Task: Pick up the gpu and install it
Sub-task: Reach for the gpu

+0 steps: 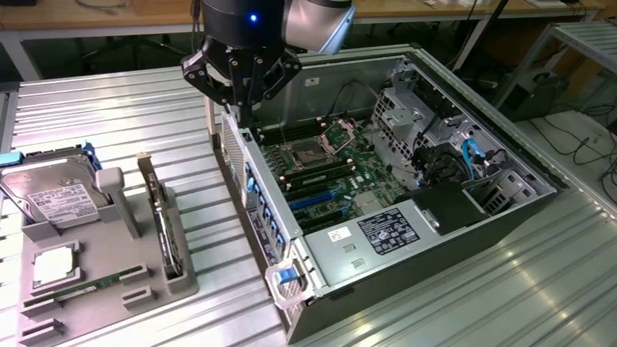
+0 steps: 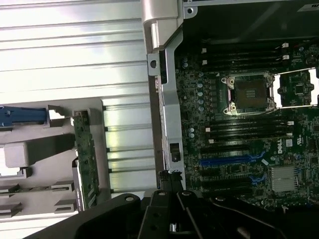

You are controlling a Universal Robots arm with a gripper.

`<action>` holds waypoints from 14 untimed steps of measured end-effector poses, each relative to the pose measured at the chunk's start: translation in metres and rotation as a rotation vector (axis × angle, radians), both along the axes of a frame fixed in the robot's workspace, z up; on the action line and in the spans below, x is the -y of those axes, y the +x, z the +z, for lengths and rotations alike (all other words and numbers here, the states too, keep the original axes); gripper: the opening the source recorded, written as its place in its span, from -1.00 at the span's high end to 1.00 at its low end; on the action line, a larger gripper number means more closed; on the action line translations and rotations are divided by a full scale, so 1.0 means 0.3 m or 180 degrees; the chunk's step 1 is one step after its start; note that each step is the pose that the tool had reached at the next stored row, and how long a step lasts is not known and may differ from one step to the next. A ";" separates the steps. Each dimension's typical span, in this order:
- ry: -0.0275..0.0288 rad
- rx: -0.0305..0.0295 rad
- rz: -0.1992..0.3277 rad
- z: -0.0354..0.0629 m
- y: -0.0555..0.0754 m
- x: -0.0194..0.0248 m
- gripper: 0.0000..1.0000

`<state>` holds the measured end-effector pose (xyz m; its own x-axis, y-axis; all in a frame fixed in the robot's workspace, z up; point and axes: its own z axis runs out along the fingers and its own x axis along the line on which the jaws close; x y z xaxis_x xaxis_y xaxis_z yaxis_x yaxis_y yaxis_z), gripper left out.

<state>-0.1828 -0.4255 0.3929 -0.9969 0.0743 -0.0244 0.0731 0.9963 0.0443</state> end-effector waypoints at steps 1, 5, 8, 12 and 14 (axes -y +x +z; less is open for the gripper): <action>0.0000 0.0000 0.0000 0.000 -0.002 0.000 0.79; 0.0000 0.0000 0.0000 0.000 -0.012 0.003 0.79; 0.0000 0.0000 0.0000 0.000 -0.019 0.004 0.79; 0.0000 0.0000 0.0000 0.000 -0.030 0.007 0.79; 0.0000 0.0000 0.0000 -0.001 -0.034 0.008 0.79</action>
<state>-0.1931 -0.4280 0.3927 -0.9969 0.0743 -0.0245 0.0732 0.9963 0.0444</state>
